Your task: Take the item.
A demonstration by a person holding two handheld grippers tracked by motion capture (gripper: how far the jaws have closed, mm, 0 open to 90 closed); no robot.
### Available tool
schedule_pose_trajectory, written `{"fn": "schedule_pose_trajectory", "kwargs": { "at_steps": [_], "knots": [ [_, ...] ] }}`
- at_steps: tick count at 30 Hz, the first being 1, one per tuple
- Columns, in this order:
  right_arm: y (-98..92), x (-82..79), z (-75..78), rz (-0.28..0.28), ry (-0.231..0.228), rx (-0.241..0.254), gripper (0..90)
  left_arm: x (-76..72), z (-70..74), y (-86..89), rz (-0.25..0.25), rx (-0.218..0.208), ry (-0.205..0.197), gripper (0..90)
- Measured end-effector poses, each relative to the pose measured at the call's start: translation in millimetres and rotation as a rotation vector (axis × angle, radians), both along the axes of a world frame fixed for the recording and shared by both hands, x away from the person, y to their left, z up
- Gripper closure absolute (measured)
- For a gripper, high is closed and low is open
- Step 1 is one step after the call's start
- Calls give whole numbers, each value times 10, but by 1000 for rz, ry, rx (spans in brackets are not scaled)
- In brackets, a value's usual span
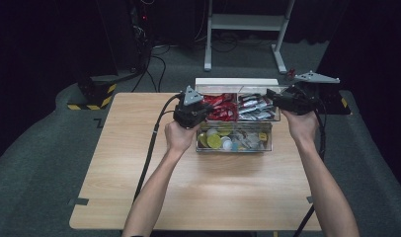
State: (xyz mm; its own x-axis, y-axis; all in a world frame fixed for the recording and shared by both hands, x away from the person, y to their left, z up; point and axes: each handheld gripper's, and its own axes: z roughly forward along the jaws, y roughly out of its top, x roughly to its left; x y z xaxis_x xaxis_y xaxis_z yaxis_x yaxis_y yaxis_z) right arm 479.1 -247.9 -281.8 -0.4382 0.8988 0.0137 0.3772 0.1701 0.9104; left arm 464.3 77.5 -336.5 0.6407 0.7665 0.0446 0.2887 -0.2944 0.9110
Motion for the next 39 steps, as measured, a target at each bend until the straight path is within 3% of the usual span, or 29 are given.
{"fn": "schedule_pose_trajectory", "kwargs": {
  "at_steps": [18,39],
  "knots": [
    [-10,7,-7,1,6,15,304,-173,45,135,-60,-18,-8,865],
    [-17,20,-15,3,17,20,302,-317,79,280,-74,-22,-9,868]
  ]
}}
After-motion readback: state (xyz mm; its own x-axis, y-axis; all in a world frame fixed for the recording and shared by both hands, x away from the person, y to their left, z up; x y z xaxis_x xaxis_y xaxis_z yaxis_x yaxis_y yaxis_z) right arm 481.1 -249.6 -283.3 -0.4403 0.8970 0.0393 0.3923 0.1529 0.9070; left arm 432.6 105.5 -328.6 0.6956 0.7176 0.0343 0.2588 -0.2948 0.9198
